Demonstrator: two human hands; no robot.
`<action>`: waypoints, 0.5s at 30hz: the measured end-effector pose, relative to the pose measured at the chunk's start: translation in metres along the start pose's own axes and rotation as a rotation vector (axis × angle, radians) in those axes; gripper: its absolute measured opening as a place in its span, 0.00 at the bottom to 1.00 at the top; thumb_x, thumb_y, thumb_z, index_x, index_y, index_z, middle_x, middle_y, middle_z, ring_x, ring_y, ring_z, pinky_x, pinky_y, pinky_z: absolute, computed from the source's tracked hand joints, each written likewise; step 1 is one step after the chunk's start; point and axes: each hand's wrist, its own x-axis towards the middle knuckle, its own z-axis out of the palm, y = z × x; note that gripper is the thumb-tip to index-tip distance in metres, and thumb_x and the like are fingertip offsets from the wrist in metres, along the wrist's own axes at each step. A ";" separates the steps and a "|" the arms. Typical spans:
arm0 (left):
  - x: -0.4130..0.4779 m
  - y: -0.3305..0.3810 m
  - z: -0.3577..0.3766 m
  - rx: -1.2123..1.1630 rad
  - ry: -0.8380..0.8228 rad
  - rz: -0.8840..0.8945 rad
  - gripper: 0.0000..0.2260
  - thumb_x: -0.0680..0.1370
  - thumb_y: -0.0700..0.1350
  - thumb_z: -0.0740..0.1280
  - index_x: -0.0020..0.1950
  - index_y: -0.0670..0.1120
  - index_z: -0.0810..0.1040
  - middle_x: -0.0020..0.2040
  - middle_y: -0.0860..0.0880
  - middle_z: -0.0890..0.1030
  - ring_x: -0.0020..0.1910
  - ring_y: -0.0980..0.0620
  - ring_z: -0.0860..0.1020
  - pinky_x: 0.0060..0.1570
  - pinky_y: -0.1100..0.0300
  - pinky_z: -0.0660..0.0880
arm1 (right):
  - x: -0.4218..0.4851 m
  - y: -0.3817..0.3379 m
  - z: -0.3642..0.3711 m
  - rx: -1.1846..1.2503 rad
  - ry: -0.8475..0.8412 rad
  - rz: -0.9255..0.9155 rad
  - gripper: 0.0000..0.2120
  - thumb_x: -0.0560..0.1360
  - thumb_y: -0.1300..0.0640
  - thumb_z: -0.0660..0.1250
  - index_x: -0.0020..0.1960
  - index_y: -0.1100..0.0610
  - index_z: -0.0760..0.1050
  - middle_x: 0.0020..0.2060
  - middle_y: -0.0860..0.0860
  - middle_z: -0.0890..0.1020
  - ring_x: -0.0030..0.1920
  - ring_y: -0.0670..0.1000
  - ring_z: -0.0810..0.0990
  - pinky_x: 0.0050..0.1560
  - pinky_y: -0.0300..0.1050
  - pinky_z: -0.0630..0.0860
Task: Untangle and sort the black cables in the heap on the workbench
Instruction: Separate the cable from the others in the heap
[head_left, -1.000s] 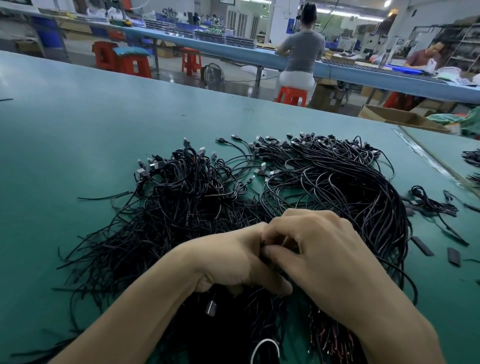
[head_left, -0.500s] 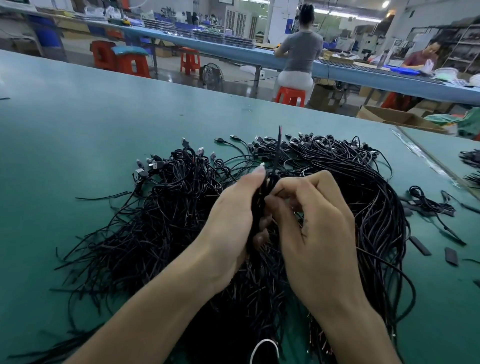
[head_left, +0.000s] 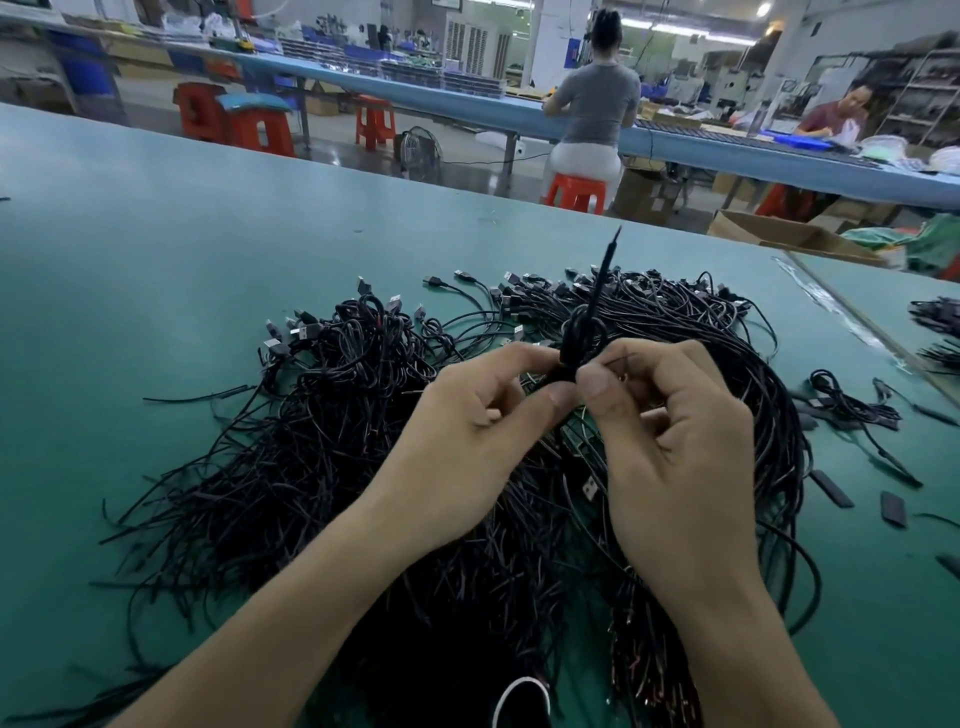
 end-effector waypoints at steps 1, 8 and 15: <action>-0.001 0.000 0.000 0.000 0.002 0.007 0.04 0.78 0.52 0.68 0.50 0.61 0.81 0.28 0.54 0.70 0.26 0.56 0.67 0.26 0.65 0.65 | 0.000 0.000 0.001 0.019 -0.004 0.021 0.09 0.77 0.60 0.69 0.45 0.47 0.77 0.42 0.45 0.77 0.41 0.41 0.76 0.37 0.28 0.70; 0.001 0.004 -0.001 -0.287 0.028 0.010 0.17 0.80 0.37 0.58 0.60 0.50 0.81 0.51 0.47 0.85 0.54 0.50 0.83 0.56 0.57 0.79 | -0.003 0.006 0.009 0.253 -0.120 0.168 0.10 0.78 0.62 0.69 0.42 0.49 0.81 0.44 0.55 0.82 0.43 0.50 0.82 0.43 0.45 0.81; -0.001 0.014 -0.002 -0.599 0.007 -0.099 0.23 0.82 0.59 0.50 0.65 0.48 0.76 0.56 0.44 0.85 0.60 0.48 0.81 0.62 0.52 0.73 | -0.004 0.004 0.011 0.229 -0.176 0.164 0.08 0.77 0.60 0.70 0.42 0.49 0.81 0.41 0.51 0.81 0.38 0.44 0.78 0.41 0.50 0.79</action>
